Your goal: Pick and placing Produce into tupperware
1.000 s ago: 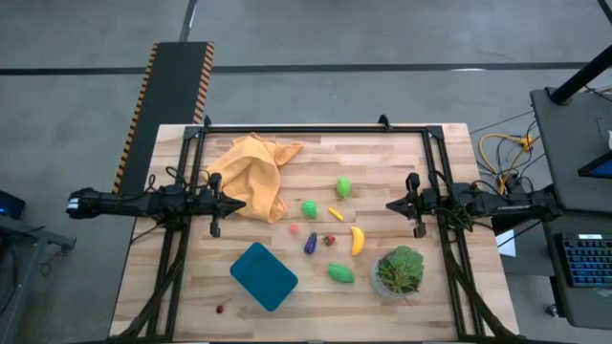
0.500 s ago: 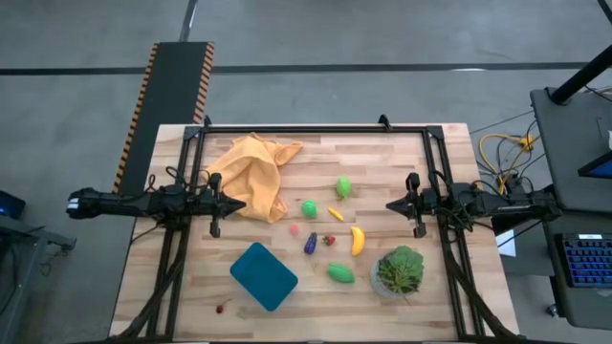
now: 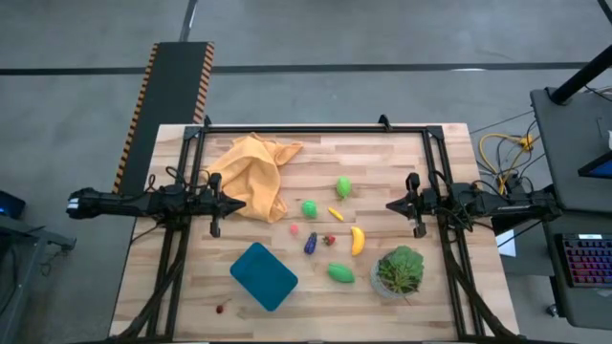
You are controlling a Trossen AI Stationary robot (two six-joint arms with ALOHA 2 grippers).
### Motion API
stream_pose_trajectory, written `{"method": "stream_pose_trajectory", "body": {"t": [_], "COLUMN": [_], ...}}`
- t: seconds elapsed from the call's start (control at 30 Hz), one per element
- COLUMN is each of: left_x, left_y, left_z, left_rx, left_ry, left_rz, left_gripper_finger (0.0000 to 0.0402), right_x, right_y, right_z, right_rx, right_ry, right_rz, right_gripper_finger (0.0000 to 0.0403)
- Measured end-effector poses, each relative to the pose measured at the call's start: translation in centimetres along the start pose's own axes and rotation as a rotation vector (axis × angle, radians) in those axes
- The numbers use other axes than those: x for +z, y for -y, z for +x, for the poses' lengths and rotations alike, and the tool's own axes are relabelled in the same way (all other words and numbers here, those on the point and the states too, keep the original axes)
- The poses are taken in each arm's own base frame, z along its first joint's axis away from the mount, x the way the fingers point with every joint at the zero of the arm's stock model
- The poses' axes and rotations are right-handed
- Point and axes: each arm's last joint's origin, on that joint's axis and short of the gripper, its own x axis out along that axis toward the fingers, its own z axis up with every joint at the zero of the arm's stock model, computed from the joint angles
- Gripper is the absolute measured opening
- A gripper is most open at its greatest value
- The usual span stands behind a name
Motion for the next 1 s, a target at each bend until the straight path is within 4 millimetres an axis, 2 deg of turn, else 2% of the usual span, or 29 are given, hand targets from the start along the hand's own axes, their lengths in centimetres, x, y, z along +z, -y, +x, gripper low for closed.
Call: {"method": "stream_pose_trajectory", "body": {"t": [0.87, 1.0], "left_x": [0.05, 0.51], "left_y": [-0.19, -0.19], "left_z": [0.00, 0.00], "left_rx": [0.066, 0.067], "left_ry": [0.005, 0.052], "left_rz": [0.027, 0.016], "left_gripper_finger": [0.0000, 0.0000], "right_x": [0.66, 0.86], "right_y": [0.00, 0.00], "right_z": [-0.02, -0.04], "right_rx": [-0.001, 0.001], "right_ry": [0.067, 0.089], "right_rz": [-0.025, 0.005], "right_gripper_finger": [0.0009, 0.0009]}}
